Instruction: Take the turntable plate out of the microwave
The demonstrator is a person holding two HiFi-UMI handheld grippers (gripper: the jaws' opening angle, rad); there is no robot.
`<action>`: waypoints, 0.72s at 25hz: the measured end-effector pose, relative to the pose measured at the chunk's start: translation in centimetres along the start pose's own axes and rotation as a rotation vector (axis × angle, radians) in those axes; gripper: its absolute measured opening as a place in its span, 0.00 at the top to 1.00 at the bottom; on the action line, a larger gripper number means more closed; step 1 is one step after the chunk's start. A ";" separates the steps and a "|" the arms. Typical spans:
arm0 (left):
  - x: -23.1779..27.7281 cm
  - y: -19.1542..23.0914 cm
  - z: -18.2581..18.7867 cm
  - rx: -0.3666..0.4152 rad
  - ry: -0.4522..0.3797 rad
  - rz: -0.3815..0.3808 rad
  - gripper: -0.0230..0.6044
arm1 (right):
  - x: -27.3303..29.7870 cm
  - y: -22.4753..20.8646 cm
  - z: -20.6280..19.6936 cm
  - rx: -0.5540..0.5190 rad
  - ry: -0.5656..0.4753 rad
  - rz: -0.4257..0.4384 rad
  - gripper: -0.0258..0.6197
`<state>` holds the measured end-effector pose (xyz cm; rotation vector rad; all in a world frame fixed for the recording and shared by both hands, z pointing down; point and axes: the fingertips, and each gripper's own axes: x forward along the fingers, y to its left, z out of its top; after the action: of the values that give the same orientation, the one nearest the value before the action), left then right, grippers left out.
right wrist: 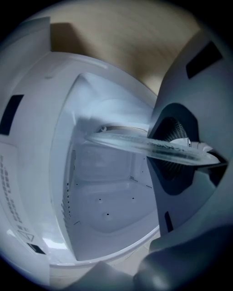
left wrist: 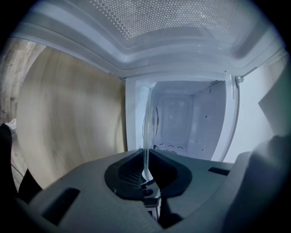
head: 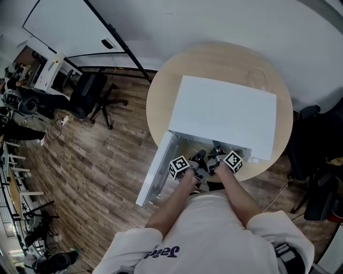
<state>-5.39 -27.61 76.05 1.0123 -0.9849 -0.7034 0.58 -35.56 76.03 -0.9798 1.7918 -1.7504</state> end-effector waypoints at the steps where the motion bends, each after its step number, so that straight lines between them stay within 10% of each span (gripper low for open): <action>1: -0.1 0.0 0.0 0.002 0.002 -0.001 0.90 | 0.1 -0.1 0.0 -0.006 0.003 -0.008 0.85; 18: -1.1 0.3 -0.7 0.094 0.090 -0.036 0.90 | -0.9 -0.6 -0.8 0.136 0.025 -0.029 0.91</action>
<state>-5.22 -26.28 75.80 1.1369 -0.9305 -0.6401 0.65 -34.32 76.56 -0.9357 1.6564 -1.8831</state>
